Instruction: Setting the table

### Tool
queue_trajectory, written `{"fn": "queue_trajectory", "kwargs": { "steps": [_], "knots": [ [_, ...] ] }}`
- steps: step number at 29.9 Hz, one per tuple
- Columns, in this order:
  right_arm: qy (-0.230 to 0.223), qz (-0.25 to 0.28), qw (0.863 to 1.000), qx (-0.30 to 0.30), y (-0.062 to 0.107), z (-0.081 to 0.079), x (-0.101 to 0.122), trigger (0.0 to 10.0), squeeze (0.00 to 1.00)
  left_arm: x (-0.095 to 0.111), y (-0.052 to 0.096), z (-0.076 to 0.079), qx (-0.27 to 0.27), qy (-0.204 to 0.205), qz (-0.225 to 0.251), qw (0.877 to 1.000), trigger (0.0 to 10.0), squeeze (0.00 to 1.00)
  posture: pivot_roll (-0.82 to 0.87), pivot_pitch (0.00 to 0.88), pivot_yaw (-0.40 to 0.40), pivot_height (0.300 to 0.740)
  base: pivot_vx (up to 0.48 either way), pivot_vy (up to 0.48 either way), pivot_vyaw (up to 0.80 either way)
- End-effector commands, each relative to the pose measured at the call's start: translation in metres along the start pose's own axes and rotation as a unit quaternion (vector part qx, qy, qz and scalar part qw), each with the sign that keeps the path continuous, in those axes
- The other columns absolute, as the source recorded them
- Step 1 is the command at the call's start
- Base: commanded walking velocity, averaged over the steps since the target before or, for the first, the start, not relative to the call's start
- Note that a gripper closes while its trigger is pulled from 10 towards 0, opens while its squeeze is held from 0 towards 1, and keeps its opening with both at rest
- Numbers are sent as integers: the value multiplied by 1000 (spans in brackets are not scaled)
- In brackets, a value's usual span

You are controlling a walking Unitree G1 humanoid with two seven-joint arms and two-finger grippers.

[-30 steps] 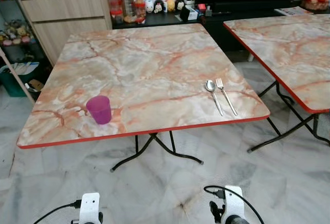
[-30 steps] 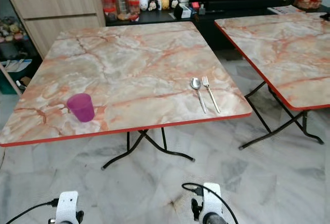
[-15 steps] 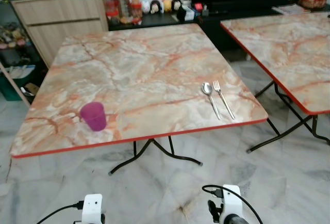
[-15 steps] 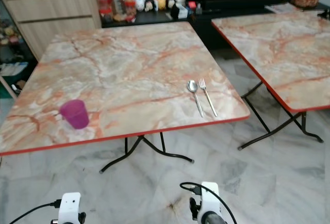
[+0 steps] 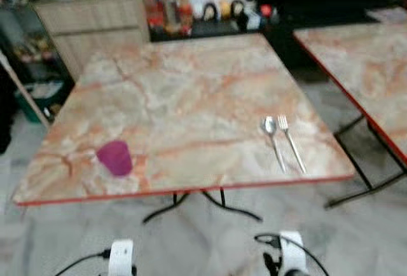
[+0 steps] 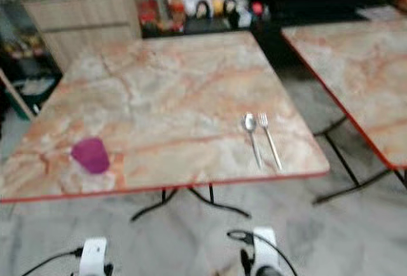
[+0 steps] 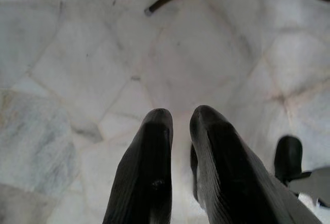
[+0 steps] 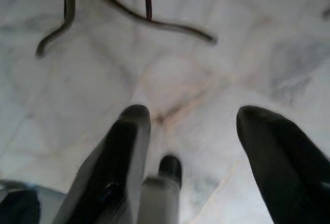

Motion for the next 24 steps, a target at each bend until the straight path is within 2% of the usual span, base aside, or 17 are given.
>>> {"fn": "queue_trajectory", "kwargs": {
  "steps": [1, 6, 9, 10, 14, 16, 17, 18, 19, 21, 24],
  "knots": [
    [6, 2, 1000, 17, -1, -11, 1, 10000, 0, -2, 1, -9, 13, 1, 0, 1000, 10000, 0, -2, 0, 5, 740, 0, 0, 0],
    [46, 10, 998, 30, 0, -12, 1, 10000, 0, -4, 1, -10, 14, 3, -3, 1000, 10000, 0, 1, 0, 1, 740, 0, 0, 0],
    [101, 29, 993, 47, 2, -10, 3, 10000, 0, -7, 2, -10, 15, 5, -5, 1000, 10000, 0, -2, 0, -1, 740, 0, 0, 0],
    [136, 37, 988, 62, 4, -11, 2, 10000, 0, -10, 3, -10, 15, 2, -11, 1000, 10000, 0, -7, 0, -1, 740, 0, 0, 0],
    [201, 65, 972, 103, 9, -17, 2, 10000, 0, -15, 4, -10, 15, 0, -17, 1000, 10000, 0, -18, 0, 3, 740, 0, 0, 0],
    [216, 89, 966, 109, 12, -16, 8, 10000, 0, -17, 4, -10, 14, -1, -19, 1000, 10000, 0, -22, 0, 6, 740, 0, 0, 0],
    [245, 119, 956, 107, 14, -14, 19, 10000, 0, -18, 4, -10, 13, -4, -20, 1000, 10000, 0, -33, 0, 9, 740, 0, 0, 0],
    [245, 119, 956, 107, 14, -14, 19, 10000, 0, -18, 4, -10, 13, -4, -20, 1000, 10000, 0, -33, 0, 9, 740, 0, 0, 0],
    [269, 143, 946, 109, 16, -13, 28, 10000, 0, -18, 4, -10, 12, -6, -21, 1000, 10000, 0, -38, 0, 10, 740, 0, 0, 0],
    [262, 189, 939, 118, 20, -16, 46, 10000, 0, -18, 5, -10, 10, -9, -21, 1000, 10000, 0, -39, 0, 10, 740, 0, 0, 0],
    [259, 219, 932, 126, 23, -20, 57, 10000, 0, -18, 4, -11, 10, -9, -20, 1000, 10000, 0, -39, 0, 10, 740, 0, 0, 0]
  ]
}}
Point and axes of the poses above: a point about 5 cm out from each wrist's last joint towards the gripper, its own y axis pointing back from the gripper into the wrist, its own x axis along the axis of the wrist's last joint, z = x × y, the point moved 3 cm from there along -y, pointing out of the wrist towards the gripper, and after that the axes turned 10 degrees about -y, right-handed, at the moved point
